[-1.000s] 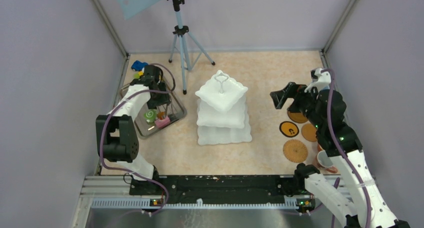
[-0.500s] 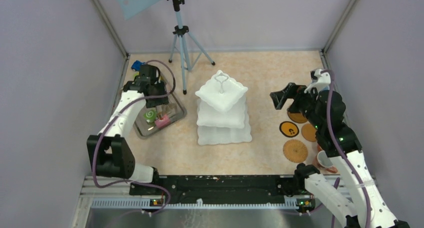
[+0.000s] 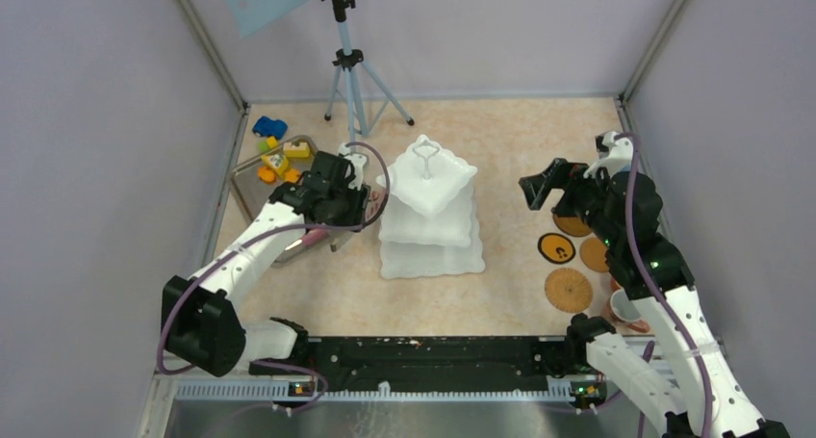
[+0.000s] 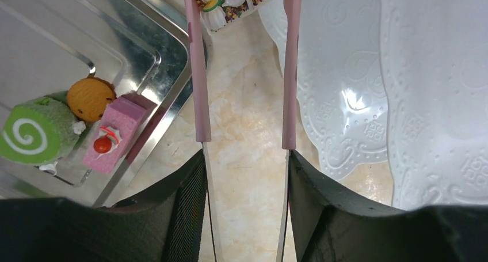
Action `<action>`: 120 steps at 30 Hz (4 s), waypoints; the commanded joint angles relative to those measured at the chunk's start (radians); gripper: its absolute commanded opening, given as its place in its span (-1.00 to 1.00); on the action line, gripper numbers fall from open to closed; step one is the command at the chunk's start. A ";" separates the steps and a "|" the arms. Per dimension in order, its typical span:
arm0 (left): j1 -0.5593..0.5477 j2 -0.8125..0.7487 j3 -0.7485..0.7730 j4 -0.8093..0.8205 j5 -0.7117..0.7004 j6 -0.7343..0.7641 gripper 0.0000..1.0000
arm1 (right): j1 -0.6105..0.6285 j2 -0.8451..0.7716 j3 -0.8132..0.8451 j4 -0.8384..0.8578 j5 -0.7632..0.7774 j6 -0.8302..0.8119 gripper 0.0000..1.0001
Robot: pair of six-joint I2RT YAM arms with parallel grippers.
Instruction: Serve the afternoon tea
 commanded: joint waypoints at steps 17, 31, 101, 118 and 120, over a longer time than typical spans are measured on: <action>-0.017 -0.092 -0.215 0.347 0.151 0.082 0.04 | 0.008 0.013 0.006 0.027 0.020 -0.025 0.97; -0.017 -0.100 -0.278 0.414 0.250 0.118 0.10 | 0.009 0.008 0.001 0.036 0.016 -0.015 0.97; 0.107 -0.210 -0.086 -0.314 -0.245 -0.585 0.40 | 0.009 -0.027 -0.021 0.048 -0.016 -0.010 0.97; 0.135 -0.149 -0.180 -0.160 -0.267 -0.566 0.41 | 0.008 -0.024 -0.020 0.043 -0.015 -0.010 0.97; 0.136 -0.144 -0.186 -0.147 -0.270 -0.565 0.39 | 0.008 -0.026 -0.019 0.041 -0.012 -0.012 0.97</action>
